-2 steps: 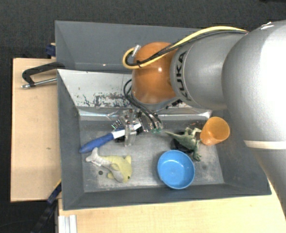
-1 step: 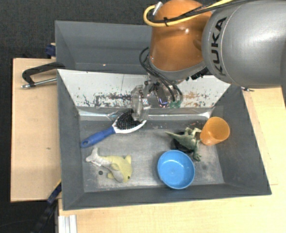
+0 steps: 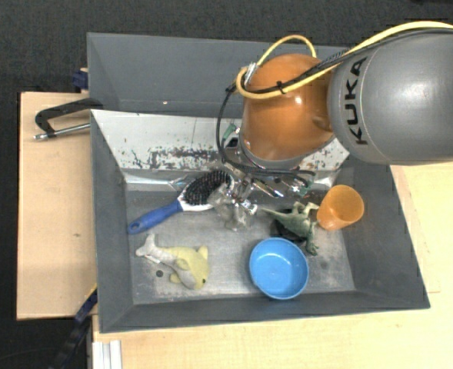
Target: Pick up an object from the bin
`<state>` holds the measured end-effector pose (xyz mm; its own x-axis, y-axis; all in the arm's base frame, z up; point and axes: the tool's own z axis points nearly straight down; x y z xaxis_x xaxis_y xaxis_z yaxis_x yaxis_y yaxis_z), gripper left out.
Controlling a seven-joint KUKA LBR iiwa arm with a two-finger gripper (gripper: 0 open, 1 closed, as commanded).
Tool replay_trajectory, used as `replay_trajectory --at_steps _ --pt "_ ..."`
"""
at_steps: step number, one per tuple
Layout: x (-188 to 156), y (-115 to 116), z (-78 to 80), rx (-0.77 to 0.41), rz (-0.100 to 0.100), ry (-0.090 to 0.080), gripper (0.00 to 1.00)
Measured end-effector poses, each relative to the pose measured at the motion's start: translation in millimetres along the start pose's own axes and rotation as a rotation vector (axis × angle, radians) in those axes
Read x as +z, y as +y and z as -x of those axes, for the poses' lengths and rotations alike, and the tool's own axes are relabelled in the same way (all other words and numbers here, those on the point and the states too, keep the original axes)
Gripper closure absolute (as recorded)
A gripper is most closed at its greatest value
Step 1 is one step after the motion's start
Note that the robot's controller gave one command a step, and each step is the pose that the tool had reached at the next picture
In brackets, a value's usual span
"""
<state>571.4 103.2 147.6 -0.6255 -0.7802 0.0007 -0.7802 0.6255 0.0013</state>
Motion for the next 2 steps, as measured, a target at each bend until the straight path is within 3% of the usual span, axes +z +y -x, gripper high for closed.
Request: replay_trajectory --at_steps 1,2 --pt "-1 0 1.1 0.001 -0.001 -0.003 0.00" --pt "15 -19 23.4 0.137 -0.003 -0.009 0.00"
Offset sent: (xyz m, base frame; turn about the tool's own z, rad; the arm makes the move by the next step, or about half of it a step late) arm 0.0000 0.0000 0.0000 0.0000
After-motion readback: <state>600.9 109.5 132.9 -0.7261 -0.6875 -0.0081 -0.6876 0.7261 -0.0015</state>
